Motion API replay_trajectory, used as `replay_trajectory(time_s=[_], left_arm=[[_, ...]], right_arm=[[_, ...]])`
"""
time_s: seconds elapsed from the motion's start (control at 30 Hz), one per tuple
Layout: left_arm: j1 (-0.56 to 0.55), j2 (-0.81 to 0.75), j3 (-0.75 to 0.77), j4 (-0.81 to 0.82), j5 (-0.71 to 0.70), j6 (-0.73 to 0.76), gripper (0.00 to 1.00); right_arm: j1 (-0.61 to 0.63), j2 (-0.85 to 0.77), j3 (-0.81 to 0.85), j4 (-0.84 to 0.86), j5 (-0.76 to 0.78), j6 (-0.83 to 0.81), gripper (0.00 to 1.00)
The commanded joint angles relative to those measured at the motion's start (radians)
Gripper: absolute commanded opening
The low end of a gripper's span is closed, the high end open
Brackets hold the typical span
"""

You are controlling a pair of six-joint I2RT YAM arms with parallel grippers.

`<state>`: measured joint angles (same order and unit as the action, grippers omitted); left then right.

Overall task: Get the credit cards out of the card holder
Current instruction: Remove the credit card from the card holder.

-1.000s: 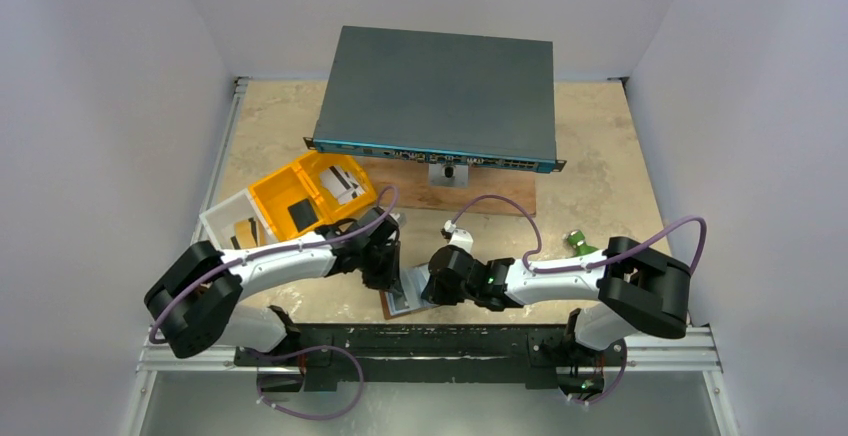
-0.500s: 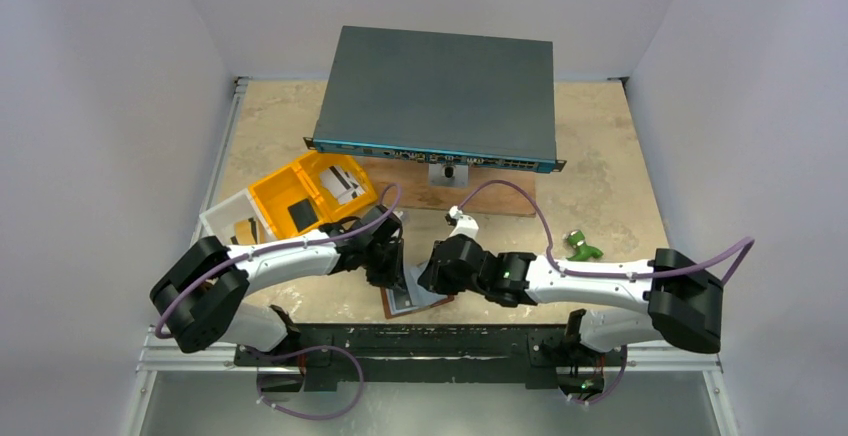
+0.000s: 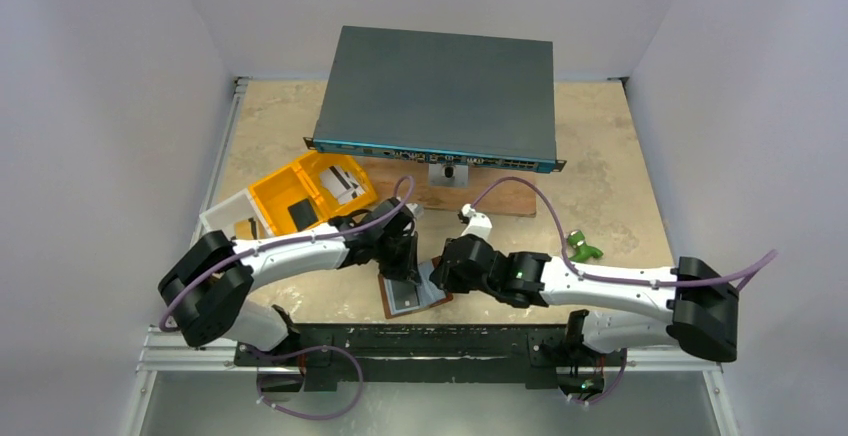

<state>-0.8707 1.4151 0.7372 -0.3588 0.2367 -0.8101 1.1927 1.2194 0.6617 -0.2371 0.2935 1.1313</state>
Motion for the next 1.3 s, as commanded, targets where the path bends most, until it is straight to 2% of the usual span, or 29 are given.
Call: replay_trajectory(time_s=[0.0,0.2,0.4,0.6,0.83,1.03,1.27], left_arm=[[-0.018,0.055,0.064,0.04,0.025,0.007,0.05],[-0.024,0.175,0.104,0.122,0.073,-0.008,0.06],[-0.029,0.219,0.125,0.128,0.069,-0.016,0.06],[-0.028,0.166,0.116,0.073,0.028,0.004,0.06],[-0.028,0.084,0.087,0.018,-0.006,0.011,0.06],[-0.027,-0.074,0.01,-0.085,-0.107,0.012,0.08],[-0.027,-0.144,-0.097,-0.123,-0.154,-0.015,0.08]], right_arm=[[-0.002,-0.067,0.031,-0.059,0.077,-0.005,0.18],[-0.003,-0.07,0.01,-0.058,0.065,0.007,0.18],[-0.002,0.004,-0.015,0.04,-0.018,-0.01,0.18],[-0.017,0.098,-0.058,0.155,-0.076,0.003,0.17],[-0.1,0.119,-0.149,0.231,-0.119,0.01,0.14],[-0.104,0.144,-0.148,0.277,-0.153,-0.003,0.13],[-0.101,0.143,-0.102,0.291,-0.165,-0.056,0.14]])
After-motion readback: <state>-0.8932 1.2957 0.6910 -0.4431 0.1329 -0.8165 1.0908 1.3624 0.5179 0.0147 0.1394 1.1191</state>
